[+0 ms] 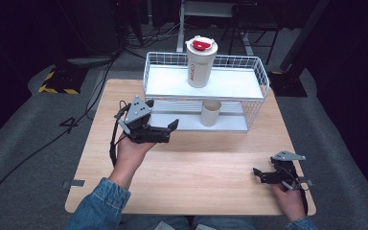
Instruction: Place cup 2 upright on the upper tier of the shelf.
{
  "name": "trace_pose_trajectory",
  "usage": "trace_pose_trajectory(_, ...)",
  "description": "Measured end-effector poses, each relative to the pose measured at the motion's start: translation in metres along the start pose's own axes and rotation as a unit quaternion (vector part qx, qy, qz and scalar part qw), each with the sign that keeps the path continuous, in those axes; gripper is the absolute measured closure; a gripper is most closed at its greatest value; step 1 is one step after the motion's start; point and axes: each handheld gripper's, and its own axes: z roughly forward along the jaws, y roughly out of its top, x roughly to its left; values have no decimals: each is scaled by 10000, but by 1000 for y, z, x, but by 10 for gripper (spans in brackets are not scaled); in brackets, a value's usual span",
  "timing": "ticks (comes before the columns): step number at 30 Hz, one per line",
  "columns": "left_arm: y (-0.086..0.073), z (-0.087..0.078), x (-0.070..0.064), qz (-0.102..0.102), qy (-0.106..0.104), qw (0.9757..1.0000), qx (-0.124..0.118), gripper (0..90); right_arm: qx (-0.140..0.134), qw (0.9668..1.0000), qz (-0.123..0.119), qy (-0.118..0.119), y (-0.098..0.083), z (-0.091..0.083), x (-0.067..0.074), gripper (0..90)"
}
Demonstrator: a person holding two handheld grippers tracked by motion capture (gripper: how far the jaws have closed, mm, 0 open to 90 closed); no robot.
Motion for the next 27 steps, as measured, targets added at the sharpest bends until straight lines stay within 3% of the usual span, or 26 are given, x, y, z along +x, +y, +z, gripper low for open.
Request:
trace_pose_trajectory(6,-21,-11,0,-29,5,9998,208,3,0,10000,-1,-1,0,0,0,60)
trace_pose_trajectory(9,-35,-15,1,47,153,9991,388,3,0,10000,0,0,0,0,0,60)
trace_pose_trajectory(14,-58,-20,5,-5,238,9981,570,4,-1,10000,1,0,0,0,0,60)
trace_pose_trajectory(21,-83,-27,8,-131,182,9966,790,8,-1,10000,2,0,0,0,0,61)
trace_pose_trajectory(27,-106,-29,9,-142,178,9938,1089,19,-1,10000,2,-1,0,0,0,60)
